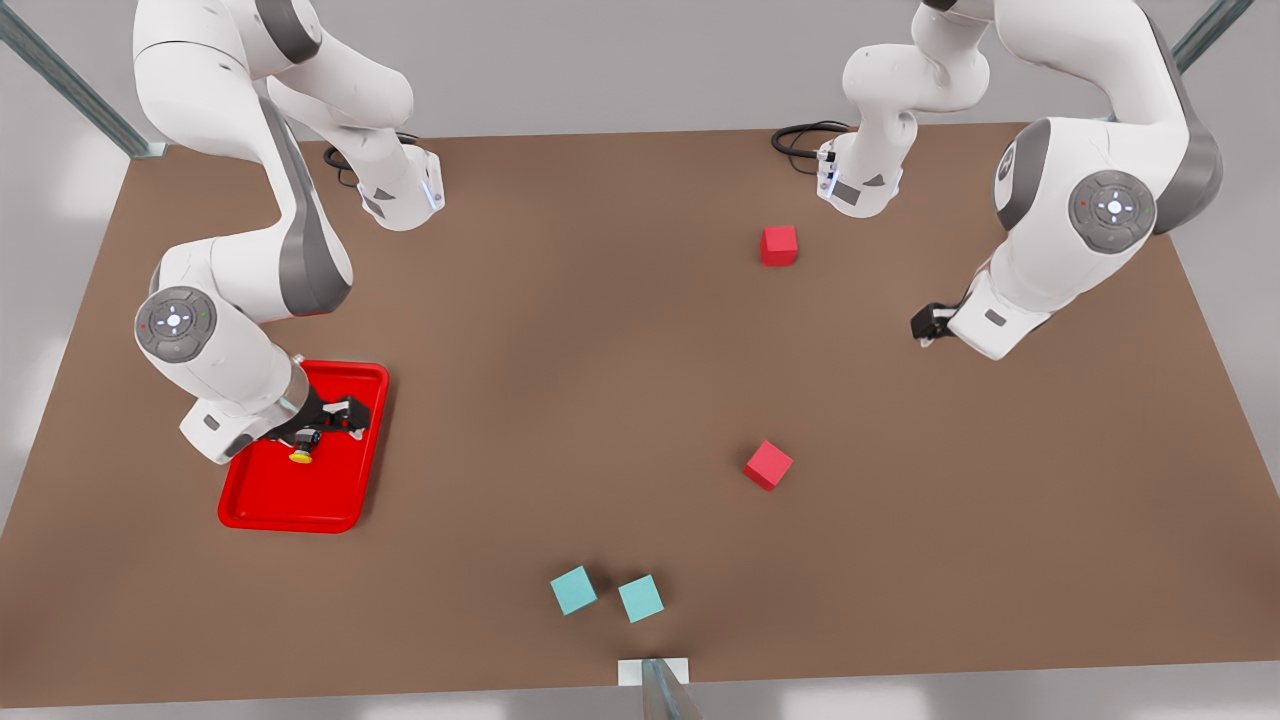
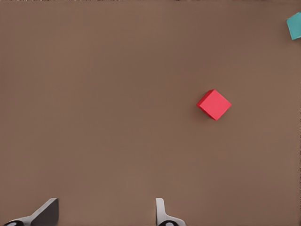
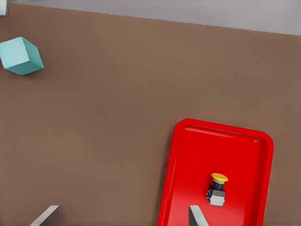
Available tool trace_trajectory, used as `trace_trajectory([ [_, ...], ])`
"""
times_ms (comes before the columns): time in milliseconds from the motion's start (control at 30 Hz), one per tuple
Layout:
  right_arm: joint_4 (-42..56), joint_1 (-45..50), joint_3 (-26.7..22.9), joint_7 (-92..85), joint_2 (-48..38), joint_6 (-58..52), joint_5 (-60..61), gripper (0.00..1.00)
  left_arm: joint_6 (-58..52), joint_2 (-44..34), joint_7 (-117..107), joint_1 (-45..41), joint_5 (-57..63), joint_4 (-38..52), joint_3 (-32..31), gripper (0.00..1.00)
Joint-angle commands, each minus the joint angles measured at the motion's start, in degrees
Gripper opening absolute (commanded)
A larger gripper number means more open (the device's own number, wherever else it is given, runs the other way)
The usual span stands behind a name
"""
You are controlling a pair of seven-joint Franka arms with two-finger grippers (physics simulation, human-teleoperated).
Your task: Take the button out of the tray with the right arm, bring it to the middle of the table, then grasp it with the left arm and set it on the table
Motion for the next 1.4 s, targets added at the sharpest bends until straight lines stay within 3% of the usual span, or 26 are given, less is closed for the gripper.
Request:
trace_trajectory([
  [0, 0.14, 0.09, -0.03, 1.91, -0.09, 0.21, -0.26, 1.0, 2.73, 0.01, -0.14, 0.01, -0.21, 0.02, -0.1, 1.0],
  [100, -1.0, -0.09, 0.06, 2.35, 1.84, -1.29, -0.08, 1.0, 2.9, 2.03, -0.23, -0.08, -0.12, 0.11, -0.1, 1.0],
  [200, -3.01, -7.38, -0.29, -3.19, 5.71, -4.54, 0.01, 1.0, 4.05, 3.7, -0.14, -0.69, -0.03, 0.2, -0.1, 1.0],
  [267, -17.51, -15.9, -0.29, -11.0, 5.8, 16.63, -0.7, 1.0, 5.89, 4.85, -0.14, -0.7, -0.03, 0.2, -0.1, 1.0],
  [300, -20.34, -18.98, -0.38, -13.03, 7.72, 24.11, -0.96, 1.0, 6.42, 5.29, -0.14, -0.7, -0.03, 0.2, -0.1, 1.0],
  [367, -21.64, -22.58, -0.38, -12.85, 13.18, 29.1, -1.92, 1.0, 6.51, 5.37, -0.14, -0.78, -0.03, 0.2, -0.1, 1.0],
  [467, -30.53, -25.31, -0.38, -12.24, 13.53, 40.11, -4.21, 1.0, 6.51, 5.46, -0.14, -0.78, -0.03, 0.2, -0.1, 1.0],
  [1100, -40.11, -27.25, 0.15, -14.26, 11.69, 43.8, -6.23, 1.0, 6.07, 6.08, -0.49, -1.14, -0.12, 0.11, -0.1, 1.0],
  [1367, -39.76, -27.07, 0.15, -13.47, 11.51, 43.98, -6.23, 1.0, 6.07, 6.08, -0.58, -1.14, -0.12, 0.11, -0.1, 1.0],
])
